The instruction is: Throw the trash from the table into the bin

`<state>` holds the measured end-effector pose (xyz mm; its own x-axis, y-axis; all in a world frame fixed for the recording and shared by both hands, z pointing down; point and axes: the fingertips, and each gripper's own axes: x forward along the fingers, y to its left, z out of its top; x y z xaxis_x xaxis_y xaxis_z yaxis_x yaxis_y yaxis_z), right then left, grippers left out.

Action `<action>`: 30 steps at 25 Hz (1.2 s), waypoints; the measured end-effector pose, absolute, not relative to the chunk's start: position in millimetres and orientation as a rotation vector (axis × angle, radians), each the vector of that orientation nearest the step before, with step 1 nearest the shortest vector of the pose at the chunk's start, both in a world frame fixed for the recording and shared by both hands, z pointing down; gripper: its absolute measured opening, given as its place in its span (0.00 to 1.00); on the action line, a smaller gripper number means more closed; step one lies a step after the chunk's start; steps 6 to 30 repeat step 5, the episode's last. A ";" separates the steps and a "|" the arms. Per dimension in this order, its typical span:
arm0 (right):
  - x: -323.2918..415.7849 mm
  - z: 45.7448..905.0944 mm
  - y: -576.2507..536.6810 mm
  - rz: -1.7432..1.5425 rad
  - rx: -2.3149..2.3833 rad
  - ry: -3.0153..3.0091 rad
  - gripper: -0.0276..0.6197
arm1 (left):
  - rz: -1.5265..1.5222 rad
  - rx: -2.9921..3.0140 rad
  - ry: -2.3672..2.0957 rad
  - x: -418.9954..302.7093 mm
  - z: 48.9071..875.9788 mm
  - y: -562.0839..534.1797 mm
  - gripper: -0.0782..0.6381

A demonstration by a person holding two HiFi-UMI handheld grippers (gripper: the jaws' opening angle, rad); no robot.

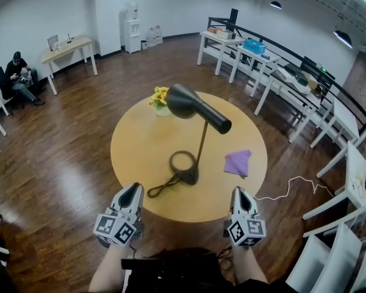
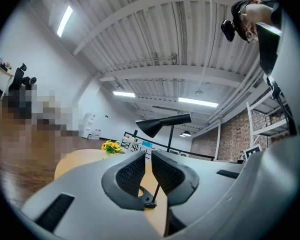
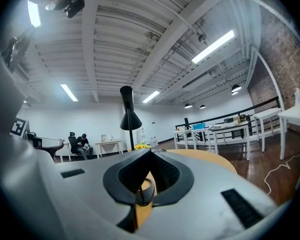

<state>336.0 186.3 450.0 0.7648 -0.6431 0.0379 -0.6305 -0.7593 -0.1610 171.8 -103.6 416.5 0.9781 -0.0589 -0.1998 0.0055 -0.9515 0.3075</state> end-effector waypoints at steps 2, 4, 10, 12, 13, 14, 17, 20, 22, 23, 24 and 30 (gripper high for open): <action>335.1 447.7 184.8 -0.135 -2.820 1.023 0.04 | -0.292 2.814 -0.035 170.7 418.8 -101.4 0.16; 333.5 445.4 183.1 -0.138 -2.819 1.032 0.04 | -0.283 2.813 -0.038 169.2 422.0 -98.8 0.16; 332.4 444.5 182.3 -0.140 -2.819 1.039 0.04 | -0.277 2.812 -0.040 168.2 423.9 -97.4 0.16; 332.4 444.5 182.3 -0.140 -2.819 1.039 0.04 | -0.277 2.812 -0.040 168.2 423.9 -97.4 0.16; 332.4 444.5 182.3 -0.140 -2.819 1.039 0.04 | -0.277 2.812 -0.040 168.2 423.9 -97.4 0.16; 332.4 444.5 182.3 -0.140 -2.819 1.039 0.04 | -0.277 2.812 -0.040 168.2 423.9 -97.4 0.16; 332.4 444.5 182.3 -0.140 -2.819 1.039 0.04 | -0.277 2.812 -0.040 168.2 423.9 -97.4 0.16; 332.4 444.5 182.3 -0.140 -2.819 1.039 0.04 | -0.277 2.812 -0.040 168.2 423.9 -97.4 0.16; 332.4 444.5 182.3 -0.140 -2.819 1.039 0.04 | -0.277 2.812 -0.040 168.2 423.9 -97.4 0.16; 332.4 444.5 182.3 -0.140 -2.819 1.039 0.04 | -0.277 2.812 -0.040 168.2 423.9 -97.4 0.16; 332.4 444.5 182.3 -0.140 -2.819 1.039 0.04 | -0.277 2.812 -0.040 168.2 423.9 -97.4 0.16; 332.4 444.5 182.3 -0.140 -2.819 1.039 0.04 | -0.277 2.812 -0.040 168.2 423.9 -97.4 0.16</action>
